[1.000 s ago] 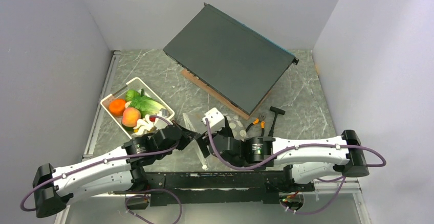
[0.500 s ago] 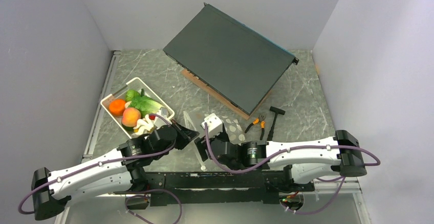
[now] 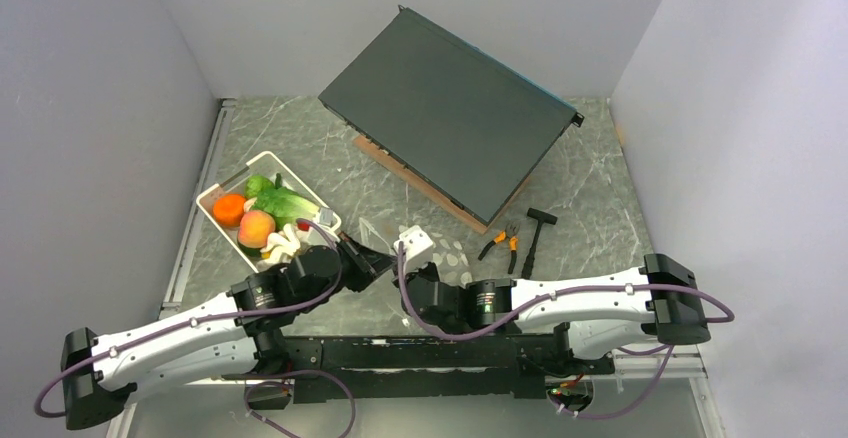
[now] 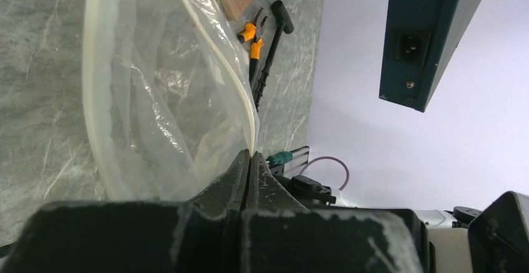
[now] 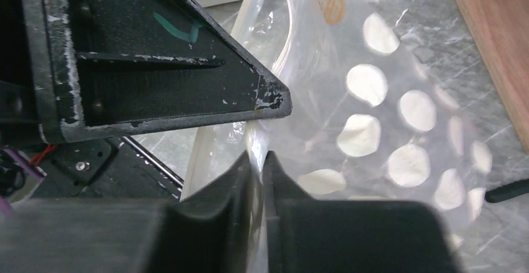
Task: Place the food in the zip-top bag and seal the zipper
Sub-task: Pick up the zipper food storage bag at the center of the board, then open the zipper of the food storage bag.
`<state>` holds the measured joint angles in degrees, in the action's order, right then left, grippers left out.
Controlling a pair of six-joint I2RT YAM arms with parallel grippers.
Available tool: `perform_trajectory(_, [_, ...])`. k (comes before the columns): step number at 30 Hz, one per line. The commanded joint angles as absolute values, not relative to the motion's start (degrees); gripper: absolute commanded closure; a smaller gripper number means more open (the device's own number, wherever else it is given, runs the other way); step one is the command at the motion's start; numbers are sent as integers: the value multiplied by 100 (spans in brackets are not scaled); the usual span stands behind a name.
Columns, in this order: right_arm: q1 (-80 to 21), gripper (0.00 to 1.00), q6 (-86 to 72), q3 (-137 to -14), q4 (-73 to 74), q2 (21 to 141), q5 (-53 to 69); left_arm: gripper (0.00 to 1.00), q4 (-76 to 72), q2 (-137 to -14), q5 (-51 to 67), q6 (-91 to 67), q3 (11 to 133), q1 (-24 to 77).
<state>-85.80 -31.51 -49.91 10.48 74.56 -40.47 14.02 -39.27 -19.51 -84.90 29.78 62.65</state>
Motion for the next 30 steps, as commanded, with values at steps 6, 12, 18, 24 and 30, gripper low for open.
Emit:
perform_trajectory(6, [-8450,100,-3433,-4933,730,7212,-4034,46,2886,-3846,-2282,-8274,3719,6315])
perform_trajectory(12, [-8325,100,-3570,-4955,782,6998,-3844,0,2712,-3017,-2374,-7486,3683,6311])
perform_trajectory(18, [-8213,100,-3707,-4996,909,6733,-3760,9,3683,-2612,-2750,-8289,3325,6311])
perform_trajectory(24, [-8162,100,-3621,-5021,831,6638,-3600,12,2219,-2545,-2629,-7806,2710,6311])
perform_trajectory(30, [-8165,100,-3584,-5095,887,6657,-3549,22,2812,-3646,-2687,-7444,3582,6311])
